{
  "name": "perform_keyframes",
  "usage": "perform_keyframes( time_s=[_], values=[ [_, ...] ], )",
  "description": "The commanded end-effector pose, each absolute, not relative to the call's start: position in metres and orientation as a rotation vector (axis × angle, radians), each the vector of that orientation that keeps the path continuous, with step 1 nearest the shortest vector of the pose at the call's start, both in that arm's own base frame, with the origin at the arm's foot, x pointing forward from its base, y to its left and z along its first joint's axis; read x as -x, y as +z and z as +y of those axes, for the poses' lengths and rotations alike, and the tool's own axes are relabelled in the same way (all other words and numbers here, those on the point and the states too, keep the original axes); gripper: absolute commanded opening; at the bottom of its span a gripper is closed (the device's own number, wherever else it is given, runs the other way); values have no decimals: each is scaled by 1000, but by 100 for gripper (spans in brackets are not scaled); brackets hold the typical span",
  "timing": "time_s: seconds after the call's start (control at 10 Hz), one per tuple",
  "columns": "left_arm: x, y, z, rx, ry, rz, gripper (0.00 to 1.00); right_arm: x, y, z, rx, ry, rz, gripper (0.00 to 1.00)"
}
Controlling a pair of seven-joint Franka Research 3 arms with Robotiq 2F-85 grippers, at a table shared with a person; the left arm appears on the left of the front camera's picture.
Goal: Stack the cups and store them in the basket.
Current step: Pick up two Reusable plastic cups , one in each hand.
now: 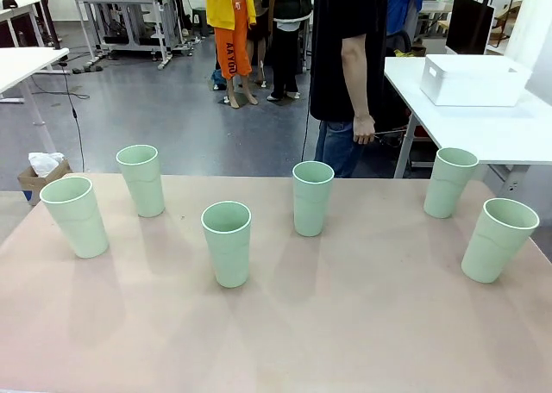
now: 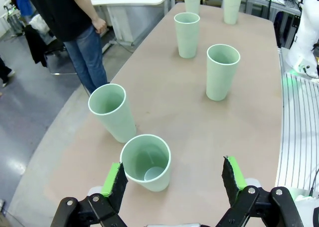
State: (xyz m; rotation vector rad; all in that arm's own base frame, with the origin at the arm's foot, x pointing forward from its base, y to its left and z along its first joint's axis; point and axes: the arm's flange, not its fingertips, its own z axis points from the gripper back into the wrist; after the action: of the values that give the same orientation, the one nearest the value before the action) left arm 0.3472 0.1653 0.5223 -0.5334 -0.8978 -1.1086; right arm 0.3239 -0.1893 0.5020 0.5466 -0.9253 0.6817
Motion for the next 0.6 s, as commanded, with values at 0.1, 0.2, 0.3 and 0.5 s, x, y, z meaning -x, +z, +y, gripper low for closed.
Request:
perform_keyframes(
  time_s=[0.1, 0.2, 0.3, 0.5],
  values=[
    [-346, 523, 167, 534, -1128, -900, 100, -326, 503, -191, -550, 691, -954, 100],
    [-346, 523, 167, 534, -1128, -900, 100, -326, 503, -191, -550, 691, -954, 100],
    [-346, 523, 167, 534, -1128, -900, 100, -326, 503, -191, -550, 691, -954, 100],
    [-346, 523, 167, 534, -1128, -900, 100, -326, 503, -191, -550, 691, -954, 100]
  ],
)
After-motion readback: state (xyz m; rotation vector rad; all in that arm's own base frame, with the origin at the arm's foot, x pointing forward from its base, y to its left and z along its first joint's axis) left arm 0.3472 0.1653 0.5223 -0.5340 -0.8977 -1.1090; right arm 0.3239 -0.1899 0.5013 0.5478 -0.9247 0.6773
